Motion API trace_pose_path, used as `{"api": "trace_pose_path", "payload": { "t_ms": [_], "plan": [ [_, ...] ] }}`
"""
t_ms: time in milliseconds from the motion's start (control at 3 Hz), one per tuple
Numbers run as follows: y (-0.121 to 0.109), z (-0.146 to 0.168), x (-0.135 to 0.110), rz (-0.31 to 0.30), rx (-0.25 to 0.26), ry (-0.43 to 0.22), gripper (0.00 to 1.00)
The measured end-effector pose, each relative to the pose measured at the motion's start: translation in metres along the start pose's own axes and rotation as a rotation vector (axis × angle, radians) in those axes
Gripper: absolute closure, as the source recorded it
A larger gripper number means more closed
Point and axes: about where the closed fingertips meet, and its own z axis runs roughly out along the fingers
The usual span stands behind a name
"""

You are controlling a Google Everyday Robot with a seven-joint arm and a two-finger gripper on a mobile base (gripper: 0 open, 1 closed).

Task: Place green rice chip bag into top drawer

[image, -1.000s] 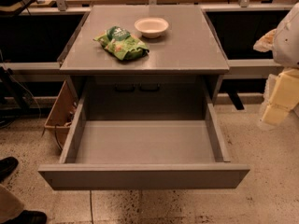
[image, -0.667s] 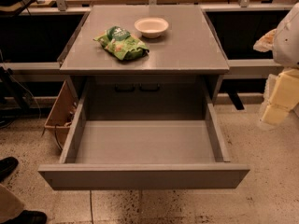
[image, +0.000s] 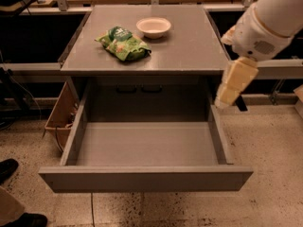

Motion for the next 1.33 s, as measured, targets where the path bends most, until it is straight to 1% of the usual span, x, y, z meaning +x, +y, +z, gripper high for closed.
{"api": "trace_pose_path", "payload": {
  "t_ms": [333, 667, 1333],
  "plan": [
    [-0.025, 0.034, -0.037, 0.016, -0.002, -0.074, 0.00],
    [-0.056, 0.084, -0.105, 0.043, -0.011, -0.149, 0.00],
    [-0.055, 0.086, -0.107, 0.045, -0.011, -0.162, 0.00]
  ]
}}
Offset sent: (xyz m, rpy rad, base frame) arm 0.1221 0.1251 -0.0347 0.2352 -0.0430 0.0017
